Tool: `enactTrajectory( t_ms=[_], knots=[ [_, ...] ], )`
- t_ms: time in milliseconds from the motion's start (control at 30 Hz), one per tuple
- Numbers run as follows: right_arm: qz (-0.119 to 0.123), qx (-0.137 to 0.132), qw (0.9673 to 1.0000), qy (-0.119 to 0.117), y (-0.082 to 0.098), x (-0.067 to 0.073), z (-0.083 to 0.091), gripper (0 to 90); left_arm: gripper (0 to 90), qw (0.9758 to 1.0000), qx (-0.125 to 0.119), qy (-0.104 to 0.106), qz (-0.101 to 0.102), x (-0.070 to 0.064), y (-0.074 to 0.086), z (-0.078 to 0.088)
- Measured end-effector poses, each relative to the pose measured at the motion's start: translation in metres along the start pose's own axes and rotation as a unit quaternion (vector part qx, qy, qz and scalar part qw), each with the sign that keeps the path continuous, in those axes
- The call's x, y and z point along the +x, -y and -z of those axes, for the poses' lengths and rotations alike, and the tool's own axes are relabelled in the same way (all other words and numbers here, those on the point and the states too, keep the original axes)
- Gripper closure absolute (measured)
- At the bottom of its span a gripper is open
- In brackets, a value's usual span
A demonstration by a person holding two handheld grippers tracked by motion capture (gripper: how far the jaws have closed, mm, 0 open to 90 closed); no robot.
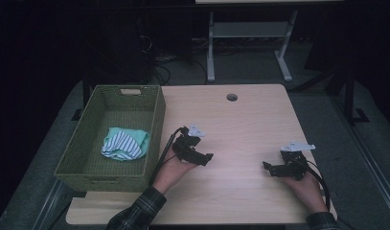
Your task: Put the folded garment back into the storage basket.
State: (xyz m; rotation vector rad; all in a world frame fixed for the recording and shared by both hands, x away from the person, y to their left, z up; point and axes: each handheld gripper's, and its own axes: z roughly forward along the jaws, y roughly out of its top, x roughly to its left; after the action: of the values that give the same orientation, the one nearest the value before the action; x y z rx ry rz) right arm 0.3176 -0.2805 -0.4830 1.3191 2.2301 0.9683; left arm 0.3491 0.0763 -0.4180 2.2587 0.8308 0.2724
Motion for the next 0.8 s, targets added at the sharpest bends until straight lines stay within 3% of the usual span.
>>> enactTrajectory(
  t_ms=[300,600,667,800],
  knots=[
    [0.0,0.0,1.0,0.0,0.0,0.0,0.0,11.1,18.9,0.9997,0.023,-0.004,-0.005,0.0,0.016,-0.024],
    [0.0,0.0,1.0,0.0,0.0,0.0,0.0,11.2,17.9,0.9978,0.064,-0.006,-0.019,-0.001,0.024,-0.039],
    [0.0,0.0,1.0,0.0,0.0,0.0,0.0,11.1,16.7,0.9977,0.061,-0.012,-0.028,-0.002,0.025,-0.04],
    [0.0,0.0,1.0,0.0,0.0,0.0,0.0,11.1,16.6,0.9978,0.059,-0.012,-0.027,-0.003,0.025,-0.04]
  ],
)
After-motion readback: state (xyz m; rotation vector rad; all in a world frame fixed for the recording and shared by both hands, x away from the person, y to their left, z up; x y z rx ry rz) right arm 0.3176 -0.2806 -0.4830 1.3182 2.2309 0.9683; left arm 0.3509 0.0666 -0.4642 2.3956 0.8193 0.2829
